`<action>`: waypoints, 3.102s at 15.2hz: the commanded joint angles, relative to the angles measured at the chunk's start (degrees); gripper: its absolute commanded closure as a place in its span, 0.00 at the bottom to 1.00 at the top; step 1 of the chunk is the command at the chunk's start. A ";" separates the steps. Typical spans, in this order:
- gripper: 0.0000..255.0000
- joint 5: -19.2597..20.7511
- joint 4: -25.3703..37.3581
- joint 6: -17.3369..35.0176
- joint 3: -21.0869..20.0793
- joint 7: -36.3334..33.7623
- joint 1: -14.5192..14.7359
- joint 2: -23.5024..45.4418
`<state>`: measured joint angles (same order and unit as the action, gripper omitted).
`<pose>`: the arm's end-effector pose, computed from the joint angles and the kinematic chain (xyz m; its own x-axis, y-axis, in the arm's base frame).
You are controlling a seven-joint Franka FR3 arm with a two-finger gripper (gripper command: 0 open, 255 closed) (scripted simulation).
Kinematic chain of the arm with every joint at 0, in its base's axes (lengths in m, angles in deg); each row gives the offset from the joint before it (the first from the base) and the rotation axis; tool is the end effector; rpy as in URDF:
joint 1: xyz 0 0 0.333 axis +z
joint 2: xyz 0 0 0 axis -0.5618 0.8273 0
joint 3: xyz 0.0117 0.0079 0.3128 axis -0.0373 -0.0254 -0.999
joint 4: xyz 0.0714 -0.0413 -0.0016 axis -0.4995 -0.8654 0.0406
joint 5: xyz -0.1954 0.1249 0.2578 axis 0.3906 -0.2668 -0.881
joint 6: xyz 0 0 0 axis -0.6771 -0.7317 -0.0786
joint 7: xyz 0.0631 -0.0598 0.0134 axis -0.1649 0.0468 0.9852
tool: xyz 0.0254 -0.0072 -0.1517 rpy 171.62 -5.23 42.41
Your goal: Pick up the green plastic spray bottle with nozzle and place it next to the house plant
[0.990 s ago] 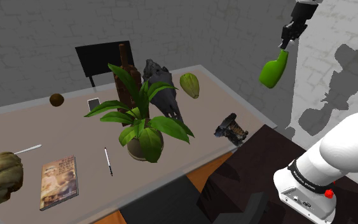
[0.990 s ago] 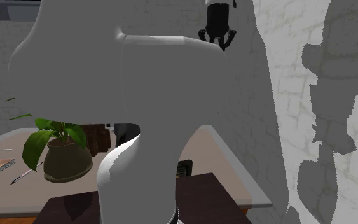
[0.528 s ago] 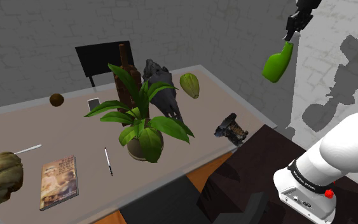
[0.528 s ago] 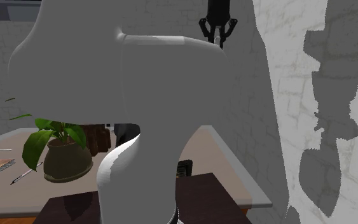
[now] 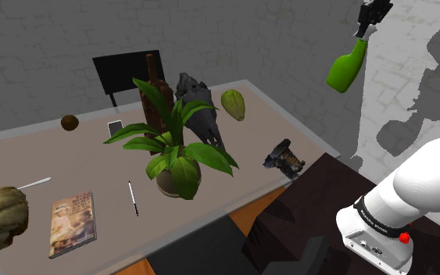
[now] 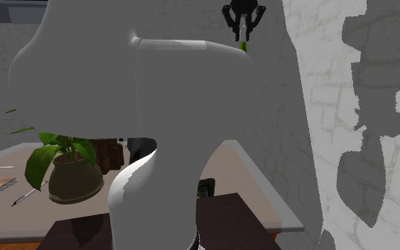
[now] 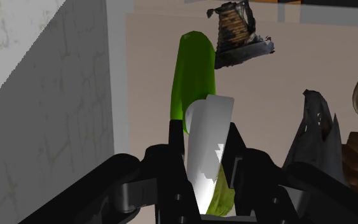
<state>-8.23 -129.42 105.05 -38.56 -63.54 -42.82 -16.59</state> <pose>0.3318 -0.2747 0.5953 0.9768 -0.2124 -0.0268 -0.2126 -0.9771 -0.0060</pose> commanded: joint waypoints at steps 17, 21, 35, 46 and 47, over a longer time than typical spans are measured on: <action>1.00 -2.97 22.53 -15.32 1.58 2.91 -0.07 7.85; 1.00 -4.28 29.28 -19.36 2.45 4.06 -0.52 10.87; 1.00 -4.38 25.05 -19.49 -10.04 -17.57 8.49 6.62; 1.00 -6.80 31.95 -20.45 -18.44 -33.56 15.29 12.72; 1.00 -6.98 33.22 -20.69 -19.09 -34.93 15.94 13.74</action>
<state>-15.11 -96.57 84.15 -57.08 -97.22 -27.42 -3.36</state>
